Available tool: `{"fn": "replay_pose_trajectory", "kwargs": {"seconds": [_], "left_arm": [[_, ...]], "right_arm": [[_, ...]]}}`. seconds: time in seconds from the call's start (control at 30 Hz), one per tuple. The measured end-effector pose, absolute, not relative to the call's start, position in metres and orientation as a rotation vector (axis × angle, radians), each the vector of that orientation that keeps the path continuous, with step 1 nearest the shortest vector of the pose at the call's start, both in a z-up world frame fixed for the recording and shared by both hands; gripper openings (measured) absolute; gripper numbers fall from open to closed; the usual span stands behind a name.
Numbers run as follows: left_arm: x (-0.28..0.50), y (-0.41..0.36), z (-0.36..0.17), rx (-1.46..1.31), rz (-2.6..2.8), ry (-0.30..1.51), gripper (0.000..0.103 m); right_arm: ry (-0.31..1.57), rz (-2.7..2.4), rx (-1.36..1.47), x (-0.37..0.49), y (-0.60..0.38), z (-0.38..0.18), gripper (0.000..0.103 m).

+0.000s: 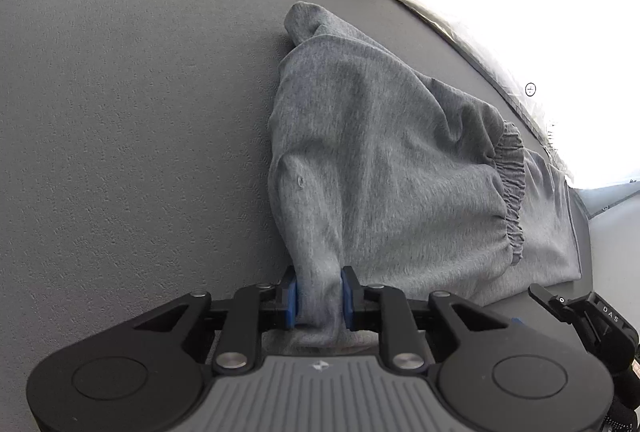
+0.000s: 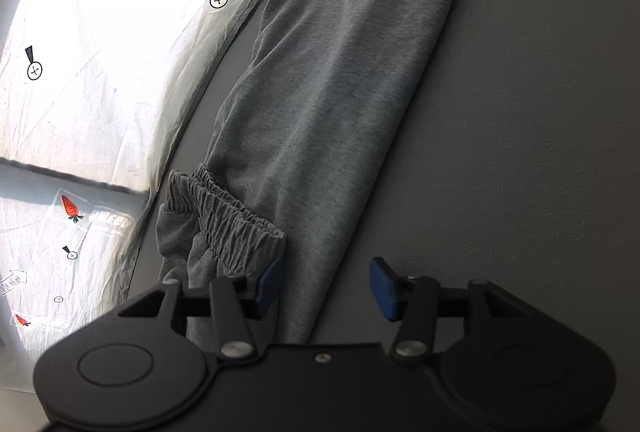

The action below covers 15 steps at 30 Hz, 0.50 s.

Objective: Fold clothes

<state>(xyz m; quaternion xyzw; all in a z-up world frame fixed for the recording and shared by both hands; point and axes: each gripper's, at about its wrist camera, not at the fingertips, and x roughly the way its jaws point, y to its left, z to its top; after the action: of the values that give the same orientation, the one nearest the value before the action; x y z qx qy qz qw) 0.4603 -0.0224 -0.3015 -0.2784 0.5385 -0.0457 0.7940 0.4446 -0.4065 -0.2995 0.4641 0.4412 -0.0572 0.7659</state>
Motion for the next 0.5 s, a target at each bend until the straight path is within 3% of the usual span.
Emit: {"fn": "replay_pose_trajectory", "kwargs": {"seconds": [0.13,0.33,0.5], "left_arm": [[0.455,-0.018,-0.299,-0.671,-0.124,1.124,0.011],[0.456,-0.01,-0.286,-0.797,-0.144,1.073,0.008],[0.459,-0.014,-0.27,-0.809,-0.164,1.038,0.008]], "right_arm": [[0.973,-0.085,1.177,0.437,-0.397,-0.307,0.052],[1.0,-0.076,1.647,0.405,-0.376,-0.346,0.057],[1.031,-0.045,1.803,0.388,-0.347,-0.358,0.068]]}}
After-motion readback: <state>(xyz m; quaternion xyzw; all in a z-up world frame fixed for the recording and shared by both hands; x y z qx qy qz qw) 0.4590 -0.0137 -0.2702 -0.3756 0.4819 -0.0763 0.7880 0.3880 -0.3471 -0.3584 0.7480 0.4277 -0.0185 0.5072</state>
